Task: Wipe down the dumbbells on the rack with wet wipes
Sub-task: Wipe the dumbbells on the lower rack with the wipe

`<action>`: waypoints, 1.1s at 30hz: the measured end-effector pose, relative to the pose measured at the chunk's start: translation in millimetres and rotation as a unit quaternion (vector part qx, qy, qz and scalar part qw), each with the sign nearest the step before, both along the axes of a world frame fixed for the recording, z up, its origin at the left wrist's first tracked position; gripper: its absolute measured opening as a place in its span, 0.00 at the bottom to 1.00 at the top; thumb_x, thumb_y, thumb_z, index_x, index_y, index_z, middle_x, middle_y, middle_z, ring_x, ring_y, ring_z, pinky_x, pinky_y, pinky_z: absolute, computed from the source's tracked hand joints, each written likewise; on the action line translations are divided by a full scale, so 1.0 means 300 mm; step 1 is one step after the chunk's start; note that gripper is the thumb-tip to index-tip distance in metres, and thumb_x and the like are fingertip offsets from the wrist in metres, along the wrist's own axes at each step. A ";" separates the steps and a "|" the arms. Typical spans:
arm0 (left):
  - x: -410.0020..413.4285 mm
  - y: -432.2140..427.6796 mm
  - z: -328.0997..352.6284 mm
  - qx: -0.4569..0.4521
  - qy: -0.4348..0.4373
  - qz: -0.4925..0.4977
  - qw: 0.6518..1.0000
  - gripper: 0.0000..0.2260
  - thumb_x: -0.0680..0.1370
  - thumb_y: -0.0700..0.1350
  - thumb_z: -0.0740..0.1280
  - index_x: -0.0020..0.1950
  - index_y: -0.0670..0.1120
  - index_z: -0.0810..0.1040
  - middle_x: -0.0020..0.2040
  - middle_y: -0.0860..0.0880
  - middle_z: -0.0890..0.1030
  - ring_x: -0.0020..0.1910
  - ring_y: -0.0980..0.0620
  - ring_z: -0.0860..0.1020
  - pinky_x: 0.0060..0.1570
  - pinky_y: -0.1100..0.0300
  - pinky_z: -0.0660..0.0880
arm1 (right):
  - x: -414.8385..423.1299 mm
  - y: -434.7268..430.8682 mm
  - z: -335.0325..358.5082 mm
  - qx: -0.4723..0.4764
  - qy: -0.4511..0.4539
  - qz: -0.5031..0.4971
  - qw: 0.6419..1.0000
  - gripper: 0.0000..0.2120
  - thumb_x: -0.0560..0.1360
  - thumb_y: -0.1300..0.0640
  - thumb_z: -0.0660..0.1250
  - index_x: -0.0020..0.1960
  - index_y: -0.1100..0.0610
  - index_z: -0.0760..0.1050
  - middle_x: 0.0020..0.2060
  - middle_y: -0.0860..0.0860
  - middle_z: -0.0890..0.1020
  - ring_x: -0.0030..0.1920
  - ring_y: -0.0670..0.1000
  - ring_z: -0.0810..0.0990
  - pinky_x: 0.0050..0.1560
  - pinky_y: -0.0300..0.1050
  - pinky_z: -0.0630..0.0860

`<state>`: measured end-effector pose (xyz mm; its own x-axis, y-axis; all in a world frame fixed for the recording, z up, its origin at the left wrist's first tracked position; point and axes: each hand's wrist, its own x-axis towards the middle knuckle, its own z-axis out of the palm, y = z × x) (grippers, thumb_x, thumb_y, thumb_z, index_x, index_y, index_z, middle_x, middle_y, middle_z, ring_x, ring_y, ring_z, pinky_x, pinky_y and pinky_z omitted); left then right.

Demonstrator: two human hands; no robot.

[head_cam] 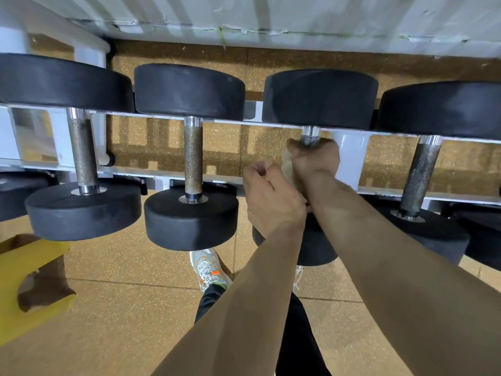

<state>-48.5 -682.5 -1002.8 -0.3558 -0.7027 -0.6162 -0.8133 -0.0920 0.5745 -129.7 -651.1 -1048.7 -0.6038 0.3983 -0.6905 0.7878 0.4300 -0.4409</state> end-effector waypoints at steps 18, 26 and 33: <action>-0.001 -0.001 0.006 0.004 -0.007 -0.023 1.000 0.12 0.82 0.58 0.53 0.56 0.54 0.70 0.57 0.51 0.79 0.54 0.46 0.77 0.57 0.48 0.70 | 0.110 0.108 0.029 -0.081 -0.066 0.199 0.974 0.17 0.73 0.52 0.75 0.31 0.55 0.72 0.22 0.44 0.74 0.24 0.42 0.72 0.21 0.32 0.64; -0.003 -0.003 -0.001 -0.009 -0.019 -0.029 0.999 0.15 0.82 0.60 0.51 0.56 0.53 0.71 0.56 0.51 0.79 0.54 0.45 0.77 0.58 0.45 0.72 | -0.031 0.017 0.024 0.003 0.038 0.036 0.999 0.11 0.71 0.50 0.74 0.43 0.54 0.75 0.37 0.48 0.80 0.42 0.51 0.79 0.41 0.39 0.72; -0.005 -0.003 0.006 0.003 -0.020 -0.032 0.999 0.15 0.83 0.58 0.53 0.58 0.51 0.72 0.58 0.52 0.77 0.54 0.47 0.76 0.54 0.50 0.67 | 0.011 0.082 0.043 -0.308 0.012 0.002 0.951 0.09 0.73 0.55 0.77 0.39 0.56 0.79 0.36 0.52 0.82 0.38 0.50 0.82 0.40 0.40 0.77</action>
